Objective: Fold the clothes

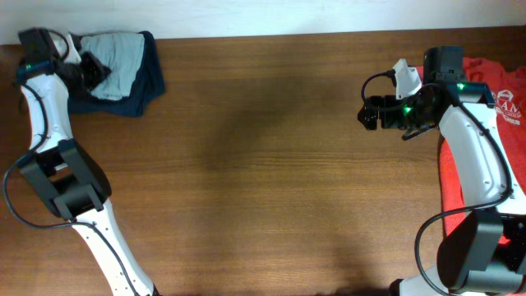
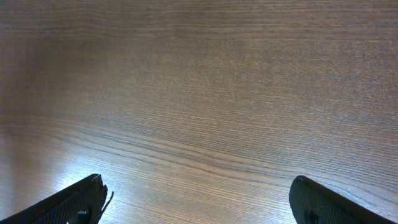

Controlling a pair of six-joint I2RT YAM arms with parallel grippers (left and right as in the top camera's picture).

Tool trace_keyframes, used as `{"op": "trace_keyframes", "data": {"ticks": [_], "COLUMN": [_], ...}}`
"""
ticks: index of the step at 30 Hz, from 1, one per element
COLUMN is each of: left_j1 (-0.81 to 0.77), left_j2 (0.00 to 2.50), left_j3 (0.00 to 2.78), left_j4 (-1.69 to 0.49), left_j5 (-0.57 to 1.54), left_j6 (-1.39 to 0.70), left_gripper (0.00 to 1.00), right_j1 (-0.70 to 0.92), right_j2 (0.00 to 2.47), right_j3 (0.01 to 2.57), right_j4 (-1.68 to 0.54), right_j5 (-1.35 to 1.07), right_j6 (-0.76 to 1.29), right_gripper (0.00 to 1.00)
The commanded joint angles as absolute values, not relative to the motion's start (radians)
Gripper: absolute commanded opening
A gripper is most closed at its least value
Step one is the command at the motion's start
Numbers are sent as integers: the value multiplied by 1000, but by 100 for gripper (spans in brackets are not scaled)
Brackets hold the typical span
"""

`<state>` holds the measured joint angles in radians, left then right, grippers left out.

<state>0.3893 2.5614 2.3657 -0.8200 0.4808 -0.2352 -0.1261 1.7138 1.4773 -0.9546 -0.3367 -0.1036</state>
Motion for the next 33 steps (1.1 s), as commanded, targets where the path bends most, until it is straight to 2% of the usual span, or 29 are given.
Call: {"op": "trace_keyframes", "data": {"ticks": [1, 5, 9, 13, 17, 21, 31, 33], "left_j1": [427, 441, 462, 466, 466, 466, 483, 493], "left_j2": [2642, 2696, 2653, 2580, 2541, 2555, 2718, 2755], "left_j3": [2372, 2372, 2399, 2469, 2559, 2555, 2554, 2554], "left_j4": [-846, -870, -868, -865, -800, -733, -727, -728], "left_j5": [509, 521, 713, 826, 823, 784, 727, 685], "left_j6": [-230, -230, -230, -230, -243, -307, -306, -306], "left_gripper": [16, 16, 22, 22, 27, 27, 26, 22], "right_j1": [-131, -131, -131, -131, -131, -131, -131, -131], "right_j2": [1718, 1718, 1718, 1718, 1718, 1718, 1718, 1718], "right_j3": [1477, 1477, 1477, 1477, 1477, 1477, 1477, 1477], "right_j4": [-954, -954, -954, -954, -954, -954, -954, -954], "right_j5": [-324, -324, -324, -324, -324, -324, -324, -324], "right_j6": [-96, -96, -96, -96, -96, -96, -96, -96], "right_gripper": [99, 99, 99, 99, 99, 98, 99, 99]}}
